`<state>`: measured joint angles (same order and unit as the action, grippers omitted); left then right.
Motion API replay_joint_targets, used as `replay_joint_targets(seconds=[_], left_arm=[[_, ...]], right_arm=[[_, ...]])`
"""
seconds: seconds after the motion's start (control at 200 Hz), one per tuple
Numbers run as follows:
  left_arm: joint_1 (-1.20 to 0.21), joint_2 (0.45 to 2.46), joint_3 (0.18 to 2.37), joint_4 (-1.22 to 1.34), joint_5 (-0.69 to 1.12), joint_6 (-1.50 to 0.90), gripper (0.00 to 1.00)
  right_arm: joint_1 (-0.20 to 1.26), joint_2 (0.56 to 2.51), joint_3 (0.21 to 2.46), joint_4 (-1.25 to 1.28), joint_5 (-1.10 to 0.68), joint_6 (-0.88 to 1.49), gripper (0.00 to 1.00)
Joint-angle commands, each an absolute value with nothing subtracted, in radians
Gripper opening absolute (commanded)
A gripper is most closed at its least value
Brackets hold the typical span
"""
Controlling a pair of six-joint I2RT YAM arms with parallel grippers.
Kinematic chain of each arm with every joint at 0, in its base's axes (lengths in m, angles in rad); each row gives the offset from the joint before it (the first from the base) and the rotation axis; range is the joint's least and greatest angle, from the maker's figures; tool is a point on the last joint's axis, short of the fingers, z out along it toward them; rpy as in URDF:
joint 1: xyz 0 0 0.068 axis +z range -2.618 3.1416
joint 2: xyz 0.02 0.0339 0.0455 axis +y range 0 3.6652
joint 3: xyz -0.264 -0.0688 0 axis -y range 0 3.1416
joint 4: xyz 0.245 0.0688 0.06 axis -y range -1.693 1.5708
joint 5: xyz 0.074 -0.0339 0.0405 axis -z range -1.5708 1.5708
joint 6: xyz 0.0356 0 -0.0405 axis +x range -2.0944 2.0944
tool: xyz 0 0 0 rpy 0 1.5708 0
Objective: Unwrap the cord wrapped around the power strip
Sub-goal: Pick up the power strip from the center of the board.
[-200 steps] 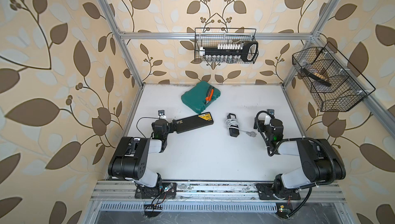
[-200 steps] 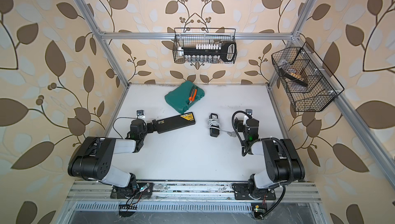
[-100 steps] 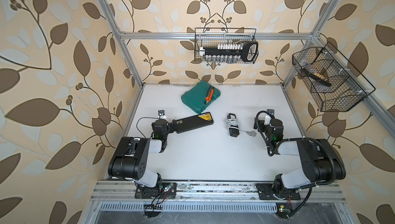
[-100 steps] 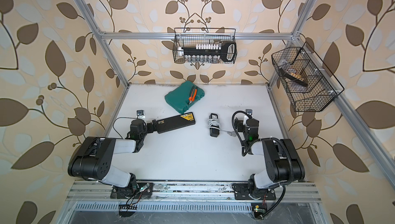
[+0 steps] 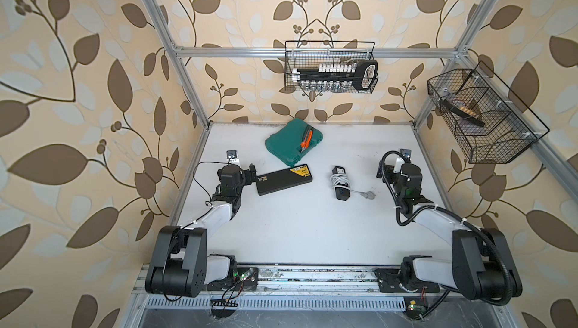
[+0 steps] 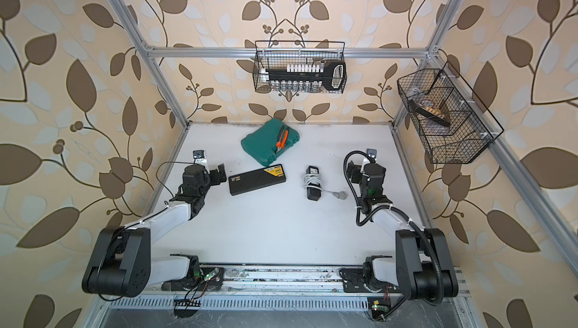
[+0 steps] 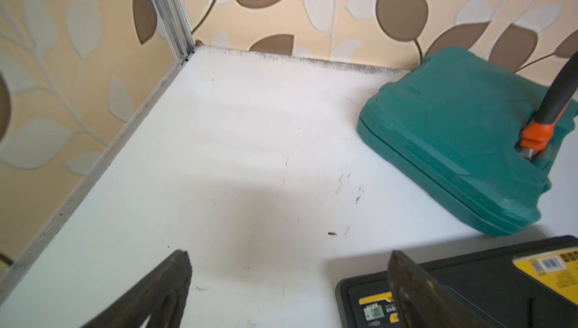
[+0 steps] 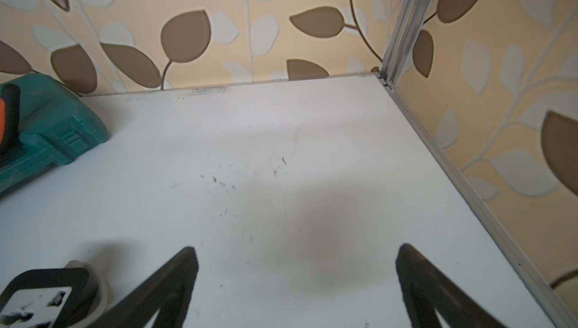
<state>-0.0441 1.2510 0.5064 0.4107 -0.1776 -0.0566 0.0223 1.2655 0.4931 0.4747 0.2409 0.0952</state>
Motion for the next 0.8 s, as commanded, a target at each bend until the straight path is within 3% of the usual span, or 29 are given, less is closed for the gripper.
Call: replay_joint_targets(seconds=[0.0, 0.18, 0.26, 0.495, 0.795], left_arm=[[-0.033, 1.175, 0.554, 0.298, -0.238, -0.084, 0.99], [-0.034, 1.099, 0.702, 0.001, -0.441, -0.321, 0.99], [-0.031, 1.092, 0.777, -0.166, -0.529, -0.451, 0.99], [-0.032, 1.099, 0.875, -0.322, -0.246, -0.455, 0.99], [-0.042, 1.046, 0.806, -0.327, 0.017, -0.612, 0.99]], right_arm=[[0.024, 1.215, 0.503, 0.348, 0.255, 0.133, 0.99], [-0.005, 1.185, 0.624, 0.068, 0.281, 0.35, 1.0], [-0.042, 1.212, 0.697, -0.054, 0.18, 0.416, 0.99], [-0.048, 1.286, 0.887, -0.277, -0.092, 0.472, 0.99], [-0.002, 1.258, 0.969, -0.54, -0.325, 0.444, 0.99]])
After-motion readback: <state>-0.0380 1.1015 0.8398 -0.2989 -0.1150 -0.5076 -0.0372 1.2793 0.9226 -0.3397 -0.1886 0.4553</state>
